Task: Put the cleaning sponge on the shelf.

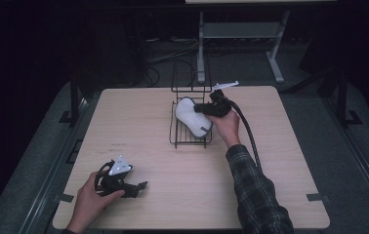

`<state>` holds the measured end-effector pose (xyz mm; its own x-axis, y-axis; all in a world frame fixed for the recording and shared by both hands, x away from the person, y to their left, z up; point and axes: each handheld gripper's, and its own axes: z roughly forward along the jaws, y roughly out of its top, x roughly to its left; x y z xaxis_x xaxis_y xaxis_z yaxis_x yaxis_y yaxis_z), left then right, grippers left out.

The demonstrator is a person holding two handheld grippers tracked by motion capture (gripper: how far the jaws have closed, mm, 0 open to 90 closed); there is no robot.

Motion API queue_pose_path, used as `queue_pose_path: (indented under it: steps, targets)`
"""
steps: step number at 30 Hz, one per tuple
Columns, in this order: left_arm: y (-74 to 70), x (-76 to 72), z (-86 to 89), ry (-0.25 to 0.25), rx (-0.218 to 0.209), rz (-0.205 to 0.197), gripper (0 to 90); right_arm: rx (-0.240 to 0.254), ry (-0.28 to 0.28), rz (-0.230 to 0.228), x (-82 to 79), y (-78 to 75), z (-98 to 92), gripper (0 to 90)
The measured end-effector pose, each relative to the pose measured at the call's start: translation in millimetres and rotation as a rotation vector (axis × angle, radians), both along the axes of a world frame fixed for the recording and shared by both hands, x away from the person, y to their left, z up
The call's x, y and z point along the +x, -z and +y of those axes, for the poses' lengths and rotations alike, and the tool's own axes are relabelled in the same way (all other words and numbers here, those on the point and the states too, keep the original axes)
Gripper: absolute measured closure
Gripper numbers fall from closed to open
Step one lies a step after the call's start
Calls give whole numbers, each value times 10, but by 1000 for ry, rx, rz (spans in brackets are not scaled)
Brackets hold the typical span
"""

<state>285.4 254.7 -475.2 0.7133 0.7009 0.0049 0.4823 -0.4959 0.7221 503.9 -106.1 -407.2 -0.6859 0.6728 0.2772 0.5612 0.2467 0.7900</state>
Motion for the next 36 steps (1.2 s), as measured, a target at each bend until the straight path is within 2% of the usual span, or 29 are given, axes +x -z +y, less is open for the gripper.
queue_pose_path:
  steps: [1, 9, 19, 24, 28, 31, 32, 34, 35, 36]
  targets:
    - [-1, 1, 2, 2, 4, 0, 127, -14, 5, -5, 8, 20, 1, 757]
    - [-1, 0, 0, 0, 1, 0, 127, -24, 29, 5, 33, 70, -15, 742]
    - [-1, 0, 1, 1, 3, 0, 126, -67, 51, 12, 69, 150, -45, 707]
    - [-1, 0, 1, 1, 3, 0, 126, -99, 63, 6, 72, 167, -54, 642]
    - [-1, 0, 1, 1, 2, 0, 126, -93, 68, 5, 64, 157, -84, 634]
    - [-1, 0, 0, 0, 1, 0, 127, -93, 74, 7, 41, 135, -117, 683]
    - [-1, 0, 0, 0, 1, 0, 127, -98, 71, 0, 18, 119, -151, 729]
    - [-1, 0, 0, 0, 1, 0, 127, -100, 66, -2, 2, 113, -166, 748]
    - [-1, 0, 0, 0, 1, 0, 126, -108, 53, -5, -33, 104, -196, 795]
    - [-1, 0, 0, 0, 1, 0, 126, -108, 53, -5, -33, 104, -196, 795]
